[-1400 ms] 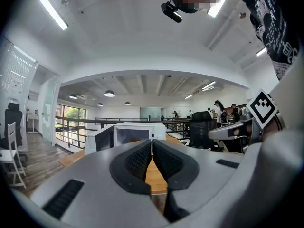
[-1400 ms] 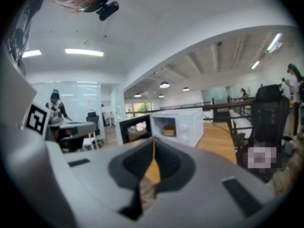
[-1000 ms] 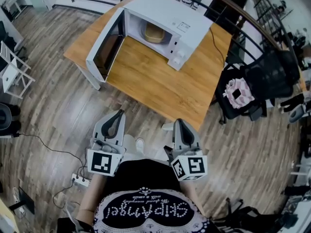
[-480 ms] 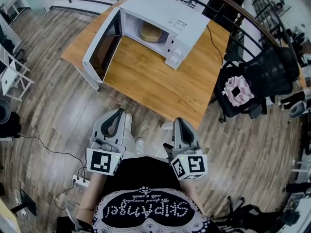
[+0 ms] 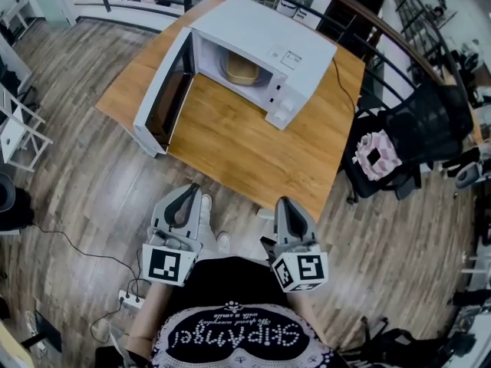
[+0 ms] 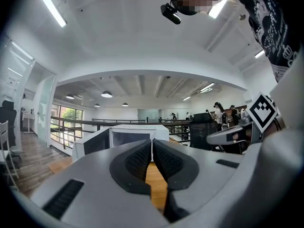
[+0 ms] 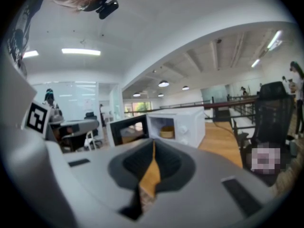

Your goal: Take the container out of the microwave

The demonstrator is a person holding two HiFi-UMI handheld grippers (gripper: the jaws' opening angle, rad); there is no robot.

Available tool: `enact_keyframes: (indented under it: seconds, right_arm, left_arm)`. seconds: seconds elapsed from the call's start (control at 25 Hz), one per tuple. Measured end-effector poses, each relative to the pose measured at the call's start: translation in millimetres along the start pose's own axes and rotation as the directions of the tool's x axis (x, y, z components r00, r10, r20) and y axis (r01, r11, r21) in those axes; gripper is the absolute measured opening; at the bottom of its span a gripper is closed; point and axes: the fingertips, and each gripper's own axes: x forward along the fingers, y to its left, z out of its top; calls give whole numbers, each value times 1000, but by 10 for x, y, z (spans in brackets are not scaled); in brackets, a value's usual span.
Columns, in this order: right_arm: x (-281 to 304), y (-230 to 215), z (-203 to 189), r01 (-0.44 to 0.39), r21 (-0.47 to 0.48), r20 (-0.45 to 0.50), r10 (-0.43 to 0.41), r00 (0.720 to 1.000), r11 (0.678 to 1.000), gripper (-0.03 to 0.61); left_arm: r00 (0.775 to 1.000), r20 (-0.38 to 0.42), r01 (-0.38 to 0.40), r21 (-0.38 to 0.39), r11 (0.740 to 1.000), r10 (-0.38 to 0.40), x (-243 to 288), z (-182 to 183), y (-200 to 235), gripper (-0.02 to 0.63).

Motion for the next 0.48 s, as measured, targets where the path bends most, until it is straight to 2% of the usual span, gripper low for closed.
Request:
enact_keyframes:
  seconds: [0.48]
  right_arm:
    - [875,-16,267,39,9,-10,-39,999,999,34]
  left_arm:
    - [998,-29,59,-14,998,-59,657,49,643,35]
